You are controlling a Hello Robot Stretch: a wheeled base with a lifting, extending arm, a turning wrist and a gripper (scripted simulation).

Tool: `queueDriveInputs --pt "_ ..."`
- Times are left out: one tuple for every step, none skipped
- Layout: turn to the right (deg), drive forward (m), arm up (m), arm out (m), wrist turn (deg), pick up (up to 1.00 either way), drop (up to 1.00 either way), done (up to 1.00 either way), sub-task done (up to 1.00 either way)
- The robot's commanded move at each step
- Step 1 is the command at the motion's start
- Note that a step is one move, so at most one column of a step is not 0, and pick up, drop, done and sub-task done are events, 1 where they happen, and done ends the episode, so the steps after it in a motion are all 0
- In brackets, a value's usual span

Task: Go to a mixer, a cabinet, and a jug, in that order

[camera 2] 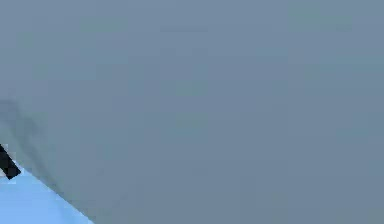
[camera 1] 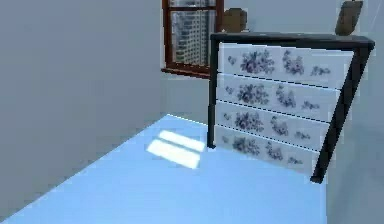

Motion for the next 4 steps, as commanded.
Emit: queueDriveInputs --pt "-45.0 0.0 0.0 0.0 0.0 0.0 0.0 0.0 0.0" --pt "-12.0 0.0 0.0 0.0 0.0 0.0 0.0 0.0 0.0" --pt "0.0 0.2 0.0 0.0 0.0 0.0 0.0 0.0 0.0" --pt "-45.0 0.0 0.0 0.0 0.0 0.0 0.0 0.0 0.0"
